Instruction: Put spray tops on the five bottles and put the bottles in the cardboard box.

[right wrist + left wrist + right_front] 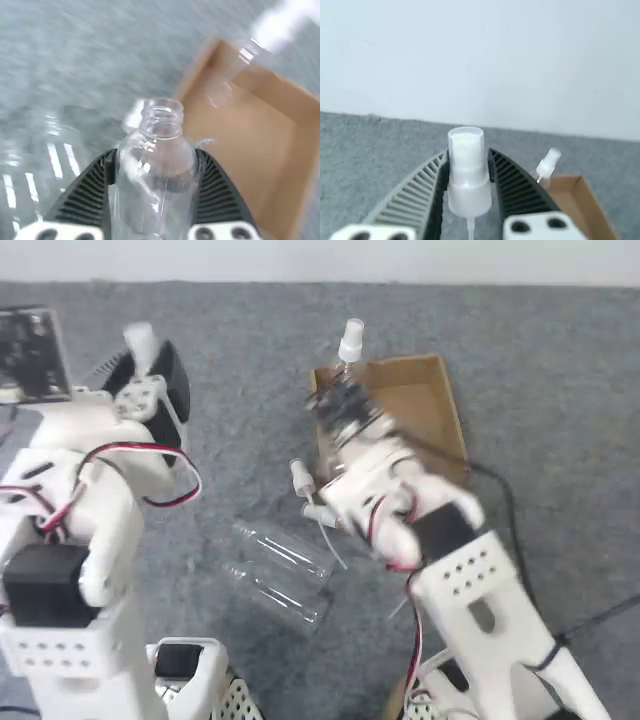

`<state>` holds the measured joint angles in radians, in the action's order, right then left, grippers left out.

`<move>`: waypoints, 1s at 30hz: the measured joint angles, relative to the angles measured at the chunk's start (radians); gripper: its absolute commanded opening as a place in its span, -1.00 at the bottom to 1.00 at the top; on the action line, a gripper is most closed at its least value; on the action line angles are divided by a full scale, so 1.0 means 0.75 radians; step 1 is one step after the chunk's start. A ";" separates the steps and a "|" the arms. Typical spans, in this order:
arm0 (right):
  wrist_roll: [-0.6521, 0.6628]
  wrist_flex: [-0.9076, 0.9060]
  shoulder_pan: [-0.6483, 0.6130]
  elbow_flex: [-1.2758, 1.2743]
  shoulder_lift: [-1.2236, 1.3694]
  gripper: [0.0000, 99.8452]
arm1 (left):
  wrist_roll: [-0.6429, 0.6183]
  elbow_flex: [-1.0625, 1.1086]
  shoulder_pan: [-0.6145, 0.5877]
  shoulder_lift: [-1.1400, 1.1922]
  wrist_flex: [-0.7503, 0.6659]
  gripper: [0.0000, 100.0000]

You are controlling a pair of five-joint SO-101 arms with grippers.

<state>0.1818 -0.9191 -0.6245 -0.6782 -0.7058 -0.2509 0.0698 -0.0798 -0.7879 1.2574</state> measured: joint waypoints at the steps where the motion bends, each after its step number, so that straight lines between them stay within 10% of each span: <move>1: -0.004 0.053 -0.041 -0.037 -0.008 -0.99 | -0.020 0.000 0.000 0.000 -0.027 -0.96; 30: -0.012 0.612 -0.280 -0.581 -0.397 -0.99 | -0.145 0.182 0.217 0.000 -0.274 -0.96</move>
<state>0.1726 -0.4603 -0.8347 -1.1139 -1.0035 -0.3598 0.2064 0.0829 -0.7879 1.0518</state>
